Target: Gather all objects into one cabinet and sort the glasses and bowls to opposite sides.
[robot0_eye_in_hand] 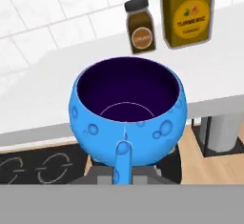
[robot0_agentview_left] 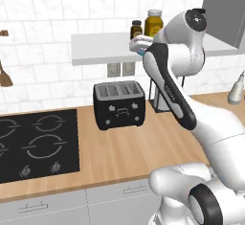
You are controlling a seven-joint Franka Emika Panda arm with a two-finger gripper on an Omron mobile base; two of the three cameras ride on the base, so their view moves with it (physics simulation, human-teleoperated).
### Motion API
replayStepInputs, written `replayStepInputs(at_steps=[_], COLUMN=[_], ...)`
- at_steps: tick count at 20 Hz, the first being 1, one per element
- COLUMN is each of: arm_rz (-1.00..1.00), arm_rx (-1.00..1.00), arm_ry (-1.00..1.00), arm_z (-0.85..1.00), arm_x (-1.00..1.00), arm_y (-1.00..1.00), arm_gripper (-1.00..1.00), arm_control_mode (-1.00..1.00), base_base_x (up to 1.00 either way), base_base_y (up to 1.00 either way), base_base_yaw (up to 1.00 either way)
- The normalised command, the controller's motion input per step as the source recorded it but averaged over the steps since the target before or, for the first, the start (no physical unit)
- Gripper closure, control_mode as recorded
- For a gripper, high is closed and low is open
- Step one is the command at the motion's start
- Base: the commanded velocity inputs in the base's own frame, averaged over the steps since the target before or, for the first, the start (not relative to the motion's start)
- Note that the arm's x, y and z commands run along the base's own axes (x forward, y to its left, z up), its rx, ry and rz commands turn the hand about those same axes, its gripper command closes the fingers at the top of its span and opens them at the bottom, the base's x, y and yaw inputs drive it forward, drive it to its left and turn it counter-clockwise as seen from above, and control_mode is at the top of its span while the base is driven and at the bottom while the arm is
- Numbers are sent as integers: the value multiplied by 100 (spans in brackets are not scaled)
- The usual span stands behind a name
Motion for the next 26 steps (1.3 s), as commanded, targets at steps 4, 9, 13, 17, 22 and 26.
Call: replayStepInputs(at_steps=[4, 9, 13, 17, 22, 26], arm_rz=[30, 9, 0, 1, 0, 0], arm_rx=[0, -5, -8, -6, -6, -1], arm_ry=[-1, 1, 0, 0, 2, 0], arm_z=[0, 0, -9, -25, -28, 0], arm_x=[-100, -100, -100, -99, -78, 0], arm_y=[-13, 0, 0, -18, -16, 0], arm_gripper=[100, 100, 100, 100, 100, 100], arm_control_mode=[-100, -100, -100, -100, -100, -100], base_base_x=[0, 0, 0, 0, 0, 0], base_base_y=[0, 0, 0, 0, 0, 0], base_base_yaw=[0, 0, 0, 0, 0, 0])
